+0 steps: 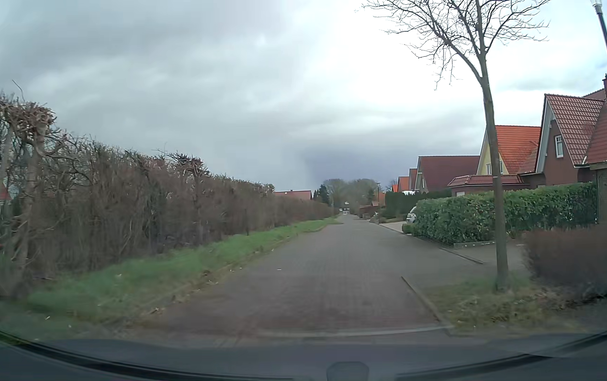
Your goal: Follow the waypoints while adhering to traffic rules and regulations
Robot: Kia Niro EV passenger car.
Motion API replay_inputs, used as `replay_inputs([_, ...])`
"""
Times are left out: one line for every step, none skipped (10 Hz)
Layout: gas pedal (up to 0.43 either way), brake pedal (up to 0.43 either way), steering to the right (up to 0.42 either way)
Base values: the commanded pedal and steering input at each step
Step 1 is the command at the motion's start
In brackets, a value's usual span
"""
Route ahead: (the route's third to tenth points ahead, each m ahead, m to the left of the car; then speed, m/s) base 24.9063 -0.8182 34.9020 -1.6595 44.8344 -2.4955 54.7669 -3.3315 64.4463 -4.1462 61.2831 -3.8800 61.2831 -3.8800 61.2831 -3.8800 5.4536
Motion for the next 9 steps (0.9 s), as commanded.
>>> replay_inputs([0.110,0.000,0.007])
replay_inputs([0.110,0.000,0.008])
replay_inputs([0.110,0.000,0.012])
replay_inputs([0.110,0.000,0.018])
replay_inputs([0.118,0.000,0.022])
replay_inputs([0.118,0.000,0.025])
replay_inputs([0.118,0.000,0.028])
replay_inputs([0.118,0.000,0.032])
replay_inputs([0.118,0.000,0.034])
